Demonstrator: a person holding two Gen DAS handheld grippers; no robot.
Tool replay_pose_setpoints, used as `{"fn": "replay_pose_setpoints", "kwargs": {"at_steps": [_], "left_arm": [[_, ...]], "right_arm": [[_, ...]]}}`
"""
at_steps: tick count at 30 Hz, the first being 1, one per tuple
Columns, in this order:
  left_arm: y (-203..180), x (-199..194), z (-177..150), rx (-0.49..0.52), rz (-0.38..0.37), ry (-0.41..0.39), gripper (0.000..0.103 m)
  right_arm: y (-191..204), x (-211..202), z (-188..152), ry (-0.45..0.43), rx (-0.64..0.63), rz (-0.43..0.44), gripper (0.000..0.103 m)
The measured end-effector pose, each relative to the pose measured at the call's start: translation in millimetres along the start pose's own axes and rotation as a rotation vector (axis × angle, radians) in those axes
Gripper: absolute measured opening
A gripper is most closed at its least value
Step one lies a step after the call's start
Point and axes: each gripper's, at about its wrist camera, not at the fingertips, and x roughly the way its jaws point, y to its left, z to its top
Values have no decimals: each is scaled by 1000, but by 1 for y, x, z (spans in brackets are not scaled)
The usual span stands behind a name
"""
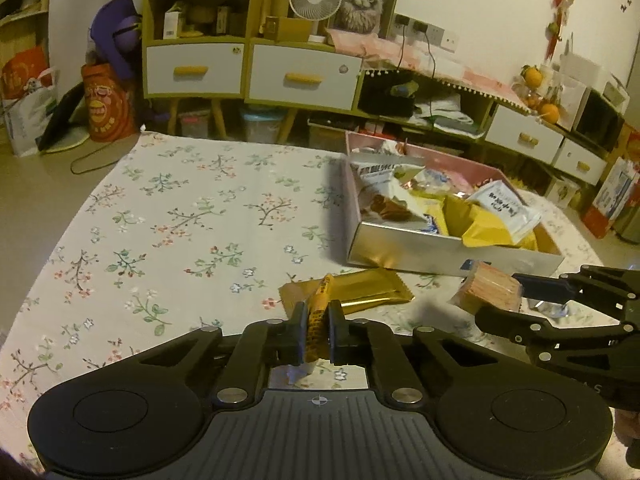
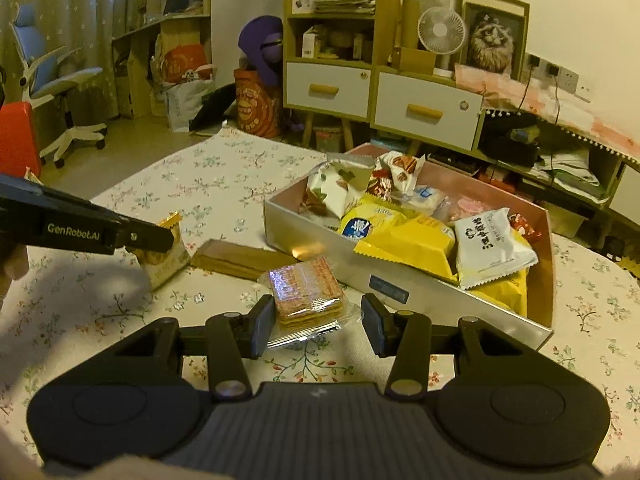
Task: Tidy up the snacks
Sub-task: 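Carry both packs into the pink box and open both tools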
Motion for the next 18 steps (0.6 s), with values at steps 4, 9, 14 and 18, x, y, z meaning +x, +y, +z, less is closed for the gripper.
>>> {"fn": "replay_pose_setpoints", "kwargs": {"at_steps": [4, 9, 14, 18], "left_arm": [[-4, -5, 2, -9, -15, -10, 7], [-9, -10, 6, -40, -53, -19, 7], [-17, -13, 8, -36, -63, -28, 7], [-21, -15, 13, -33, -67, -37, 7]], "right_arm": [[-1, -4, 2, -12, 7, -5, 44], [-3, -6, 3, -23, 19, -12, 44], [-6, -8, 5, -33, 34, -20, 44], [-10, -9, 8, -46, 48, -24, 44]]}}
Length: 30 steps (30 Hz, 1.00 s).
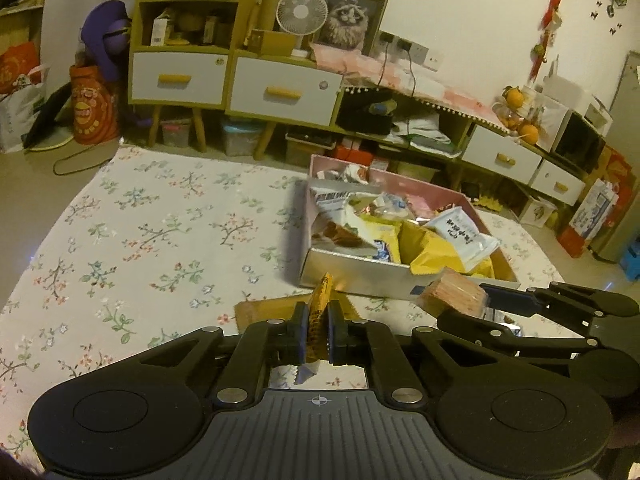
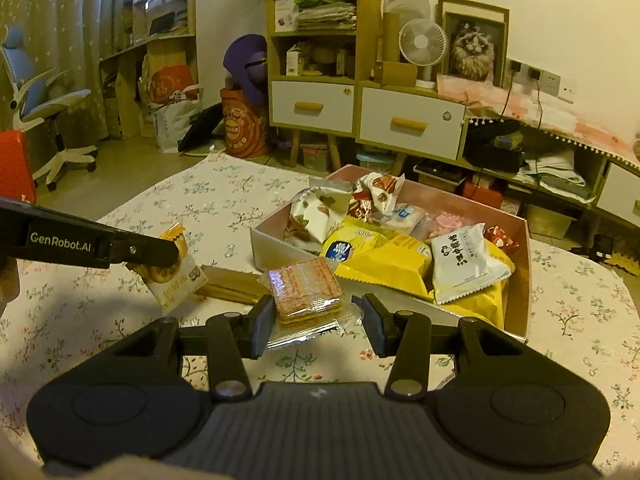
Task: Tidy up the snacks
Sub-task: 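Carry both packs into the pink box and open both tools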
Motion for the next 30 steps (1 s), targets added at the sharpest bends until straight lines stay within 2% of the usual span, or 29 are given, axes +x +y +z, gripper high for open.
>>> {"fn": "replay_pose_setpoints", "kwargs": {"at_steps": [17, 23, 30], "left_arm": [[-32, 9, 38, 36, -33, -59, 7], [-54, 34, 63, 50, -70, -58, 7], [-75, 74, 86, 77, -53, -38, 7]], "right_arm": [[-39, 0, 18, -53, 96, -66, 44], [-61, 11, 30, -49, 116, -109, 44], [-82, 34, 42, -24, 111, -145, 44]]}}
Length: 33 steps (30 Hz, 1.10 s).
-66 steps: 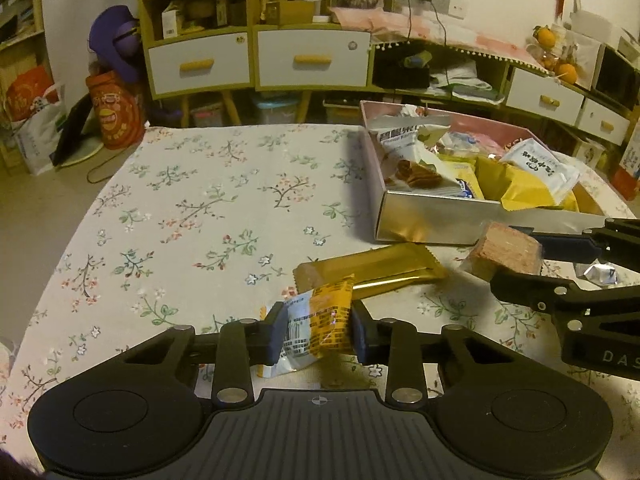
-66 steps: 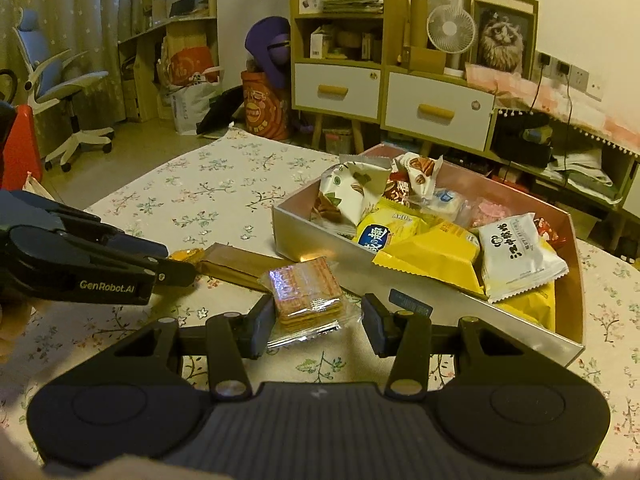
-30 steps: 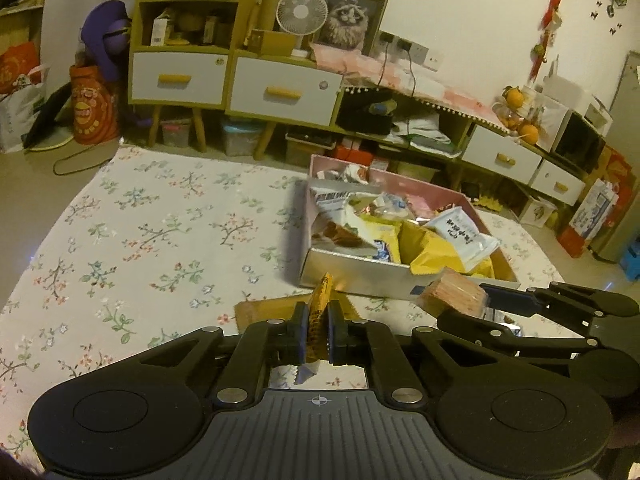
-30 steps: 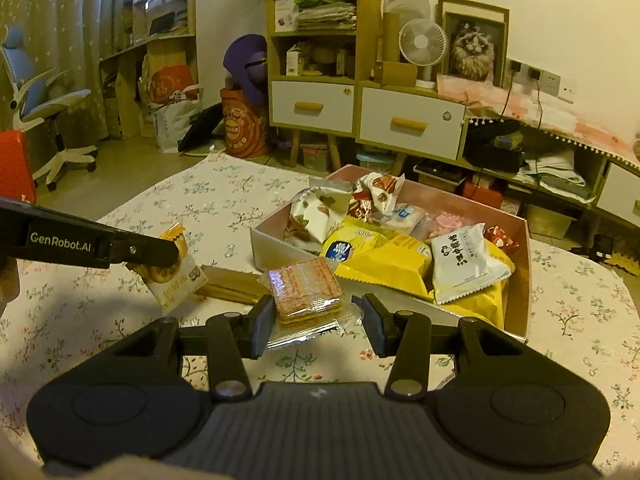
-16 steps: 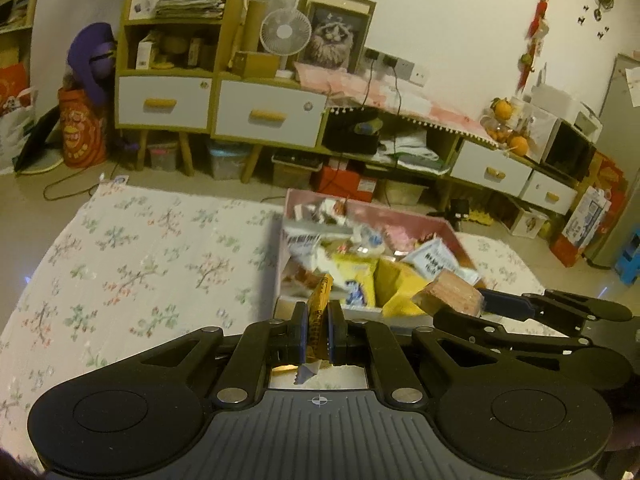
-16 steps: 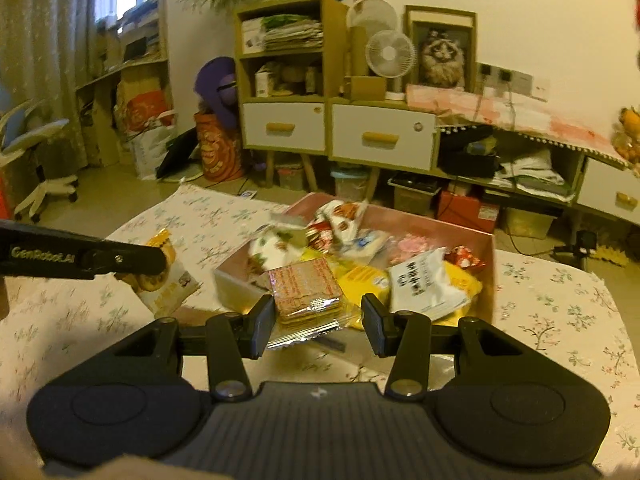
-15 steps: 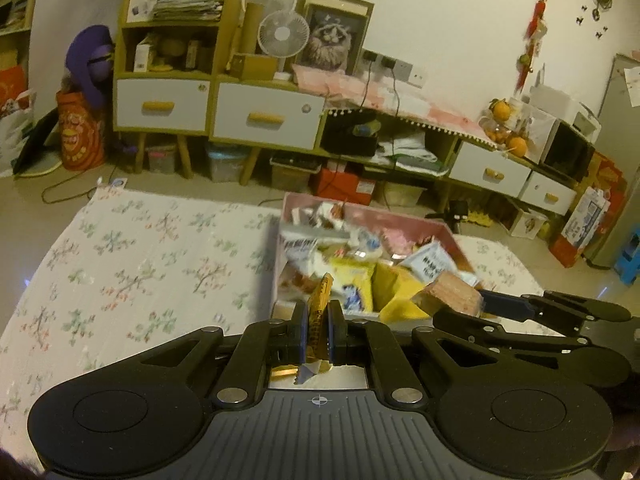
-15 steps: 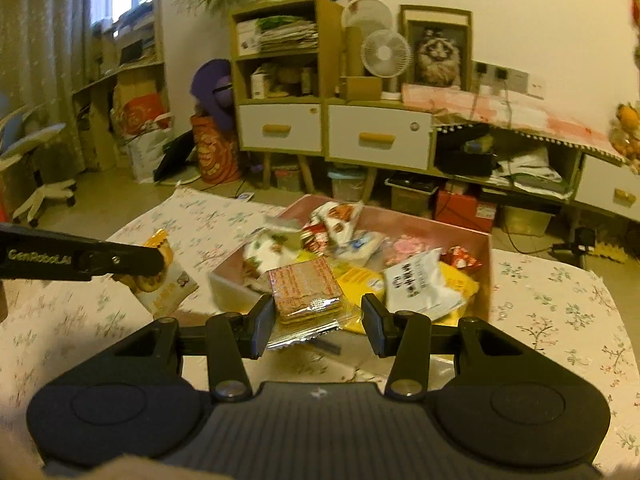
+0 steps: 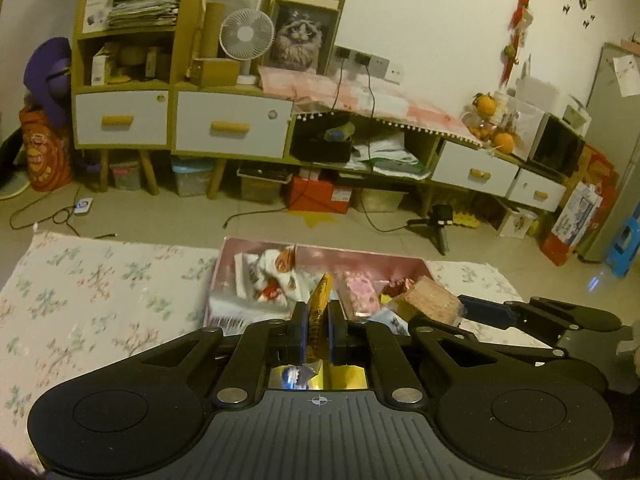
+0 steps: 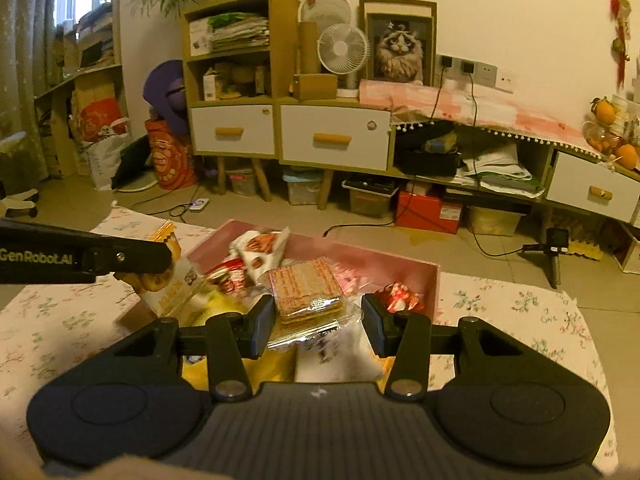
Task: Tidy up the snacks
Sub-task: 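Carry both packs into the pink box and open both tools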
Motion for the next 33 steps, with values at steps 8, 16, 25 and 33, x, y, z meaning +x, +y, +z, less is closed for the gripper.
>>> {"fn": "replay_pose_setpoints", "kwargs": {"at_steps": [8, 16, 25, 33], "left_arm": [[-7, 36, 13, 17, 38, 25, 7], [-4, 57, 17, -28, 32, 50, 9], [-1, 53, 20, -31, 19, 49, 23], [-3, 32, 14, -17, 24, 51, 55]], "right_arm": [[-8, 24, 2, 20, 1, -39, 44], [-8, 30, 3, 35, 0, -47, 46], [-10, 20, 12, 14, 1, -43, 65], [-10, 6, 7, 11, 15, -42, 76]]}}
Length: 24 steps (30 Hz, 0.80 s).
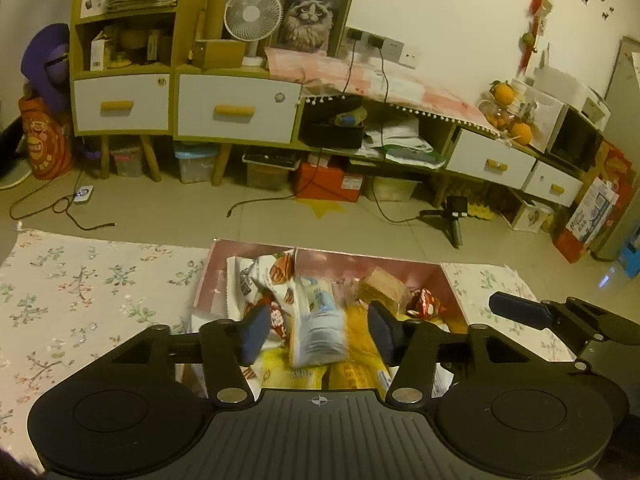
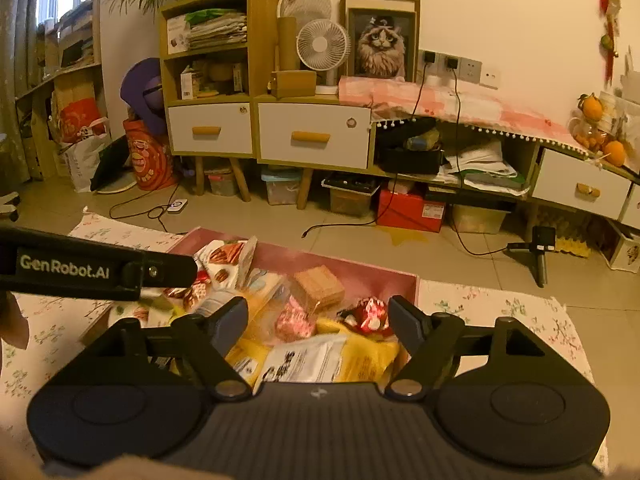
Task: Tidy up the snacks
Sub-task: 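Carry both packs into the pink box and open both tools, then withdraw both tools from the box toward the gold bar and silver wrapper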
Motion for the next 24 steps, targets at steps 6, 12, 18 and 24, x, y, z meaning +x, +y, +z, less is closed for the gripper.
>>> {"fn": "replay_pose_setpoints", "kwargs": {"at_steps": [6, 12, 18, 24], "left_arm": [[1, -23, -7, 18, -1, 1, 68], [9, -46, -20, 22, 15, 3, 76], [16, -63, -39, 26, 38, 22, 85], [20, -78, -60, 50, 49, 40, 92]], "right_arm": [[-1, -18, -2, 0, 14, 2, 87], [-1, -35, -8, -2, 21, -4, 93], [6, -51, -20, -3, 20, 3, 99], [13, -60, -31, 14, 2, -3, 103]]}}
